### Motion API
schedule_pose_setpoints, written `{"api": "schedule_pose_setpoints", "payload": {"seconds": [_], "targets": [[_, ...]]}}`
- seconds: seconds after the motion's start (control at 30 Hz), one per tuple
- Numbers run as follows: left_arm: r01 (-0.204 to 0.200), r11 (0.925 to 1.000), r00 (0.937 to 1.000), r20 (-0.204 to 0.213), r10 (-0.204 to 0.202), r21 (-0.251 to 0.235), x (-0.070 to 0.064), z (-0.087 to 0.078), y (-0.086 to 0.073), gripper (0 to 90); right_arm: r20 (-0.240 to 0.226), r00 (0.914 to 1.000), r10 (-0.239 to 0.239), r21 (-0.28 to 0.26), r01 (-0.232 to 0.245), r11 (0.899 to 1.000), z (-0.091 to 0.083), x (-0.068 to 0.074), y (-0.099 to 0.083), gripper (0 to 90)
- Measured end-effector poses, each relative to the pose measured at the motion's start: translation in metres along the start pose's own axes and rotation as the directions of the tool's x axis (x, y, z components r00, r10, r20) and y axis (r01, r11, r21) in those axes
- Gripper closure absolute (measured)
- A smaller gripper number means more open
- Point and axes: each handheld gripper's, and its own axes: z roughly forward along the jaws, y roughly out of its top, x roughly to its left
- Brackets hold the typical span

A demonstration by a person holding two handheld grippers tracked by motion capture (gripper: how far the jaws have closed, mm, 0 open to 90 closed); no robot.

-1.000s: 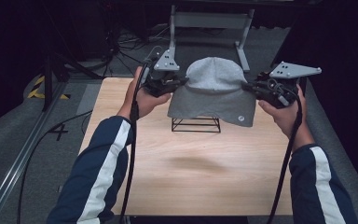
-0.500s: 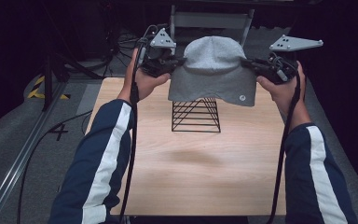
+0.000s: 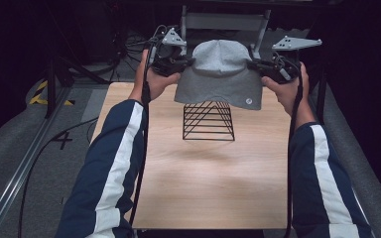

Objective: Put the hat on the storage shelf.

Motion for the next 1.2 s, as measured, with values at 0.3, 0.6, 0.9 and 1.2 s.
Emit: {"api": "schedule_pose_setpoints", "payload": {"seconds": [0.3,0.6,0.9,1.2], "targets": [[0.011,0.9997,0.9999,0.002,-0.011,-0.022,0.004,0.005,0.001,84.9,0.009,0.9998,0.019,-0.018,-0.019,1.0,0.01,-0.006,-0.001,84.9],[0.012,0.9999,0.9999,-0.011,-0.012,-0.009,0.005,0.011,0.0,84.9,0.01,0.9997,0.023,-0.022,-0.023,1.0,0.014,-0.007,-0.002,84.9],[0.021,0.9992,0.9995,0.024,-0.02,-0.034,0.001,0.007,-0.009,84.9,-0.021,0.9995,0.025,-0.014,-0.025,1.0,0.014,-0.003,-0.01,84.9],[0.01,0.9977,0.9989,0.046,-0.007,-0.067,-0.006,-0.012,-0.018,84.9,-0.057,0.9983,0.015,-0.037,-0.017,0.999,0.003,0.004,-0.016,85.0]]}}
